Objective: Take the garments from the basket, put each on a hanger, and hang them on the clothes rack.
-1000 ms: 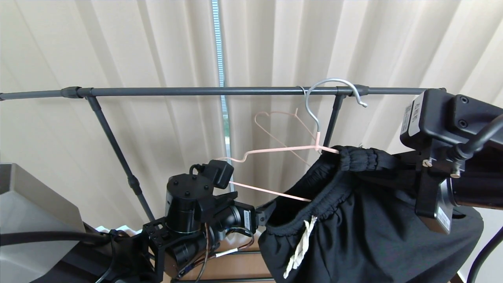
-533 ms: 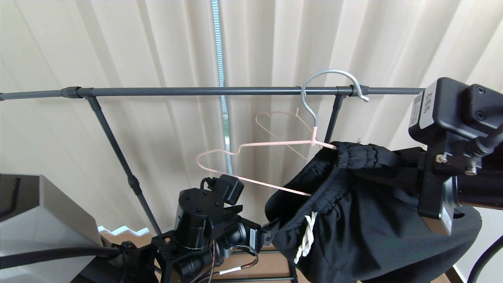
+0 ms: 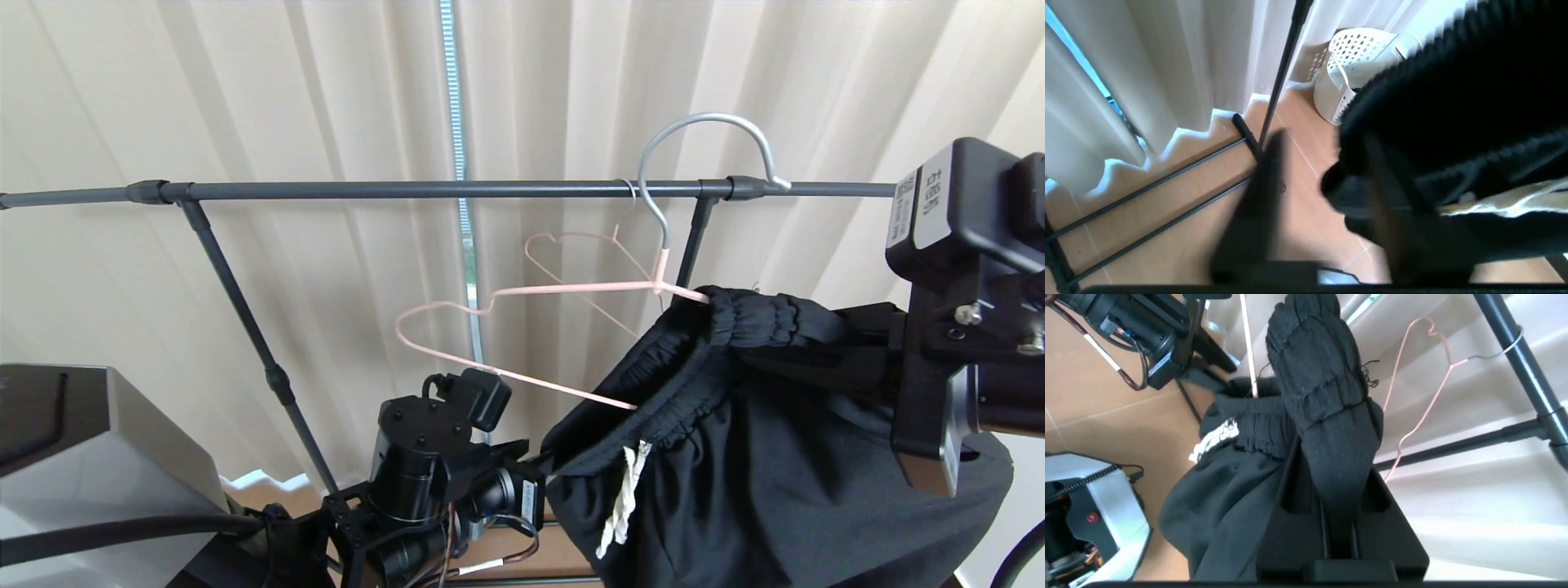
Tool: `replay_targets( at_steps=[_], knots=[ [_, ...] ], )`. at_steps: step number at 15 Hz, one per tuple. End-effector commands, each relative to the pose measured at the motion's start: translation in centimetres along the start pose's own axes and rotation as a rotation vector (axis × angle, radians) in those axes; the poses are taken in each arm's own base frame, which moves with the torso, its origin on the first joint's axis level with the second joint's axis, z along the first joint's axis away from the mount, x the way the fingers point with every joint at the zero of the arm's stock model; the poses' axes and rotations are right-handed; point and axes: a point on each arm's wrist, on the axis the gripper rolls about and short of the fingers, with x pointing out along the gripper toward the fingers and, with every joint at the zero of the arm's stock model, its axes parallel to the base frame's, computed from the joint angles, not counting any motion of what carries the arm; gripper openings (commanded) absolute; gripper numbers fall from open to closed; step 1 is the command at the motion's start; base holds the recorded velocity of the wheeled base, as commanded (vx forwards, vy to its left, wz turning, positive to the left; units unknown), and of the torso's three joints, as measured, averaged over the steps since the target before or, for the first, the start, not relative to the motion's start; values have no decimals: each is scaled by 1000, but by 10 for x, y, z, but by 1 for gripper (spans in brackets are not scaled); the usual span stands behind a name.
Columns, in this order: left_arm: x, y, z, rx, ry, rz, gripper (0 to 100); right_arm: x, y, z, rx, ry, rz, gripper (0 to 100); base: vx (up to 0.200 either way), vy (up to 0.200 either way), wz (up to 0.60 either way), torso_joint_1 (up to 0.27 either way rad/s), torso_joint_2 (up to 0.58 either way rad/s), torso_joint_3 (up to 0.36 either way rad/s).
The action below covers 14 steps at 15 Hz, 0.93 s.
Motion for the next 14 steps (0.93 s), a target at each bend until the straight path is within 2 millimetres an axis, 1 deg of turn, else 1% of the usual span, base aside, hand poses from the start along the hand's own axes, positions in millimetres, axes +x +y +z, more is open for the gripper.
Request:
replay_targets(
  at_steps=[1,5,7,9,12,14],
  knots=[
    [-1,0,1,-1,-4,0,0,-3,0,-1,19,-6,-6,0,0,0,0,0,0,0],
    [1,4,4,-8,-12,11,0,-9,-1,-2,49,-12,-15,0,0,0,0,0,0,0],
    [-1,8,9,-14,-30,23,0,-10,-8,-8,68,9,-50,0,0,0,0,0,0,0],
    [-4,16,16,-5,-53,43,0,-10,-12,-18,88,40,-67,0,0,0,0,0,0,0],
    [-7,21,21,-1,-71,58,0,-4,-17,-35,126,76,-38,0,0,0,0,0,0,0],
    [-7,29,24,4,-78,81,0,-3,-16,-49,171,89,8,0,0,0,0,0,0,0]
  ],
)
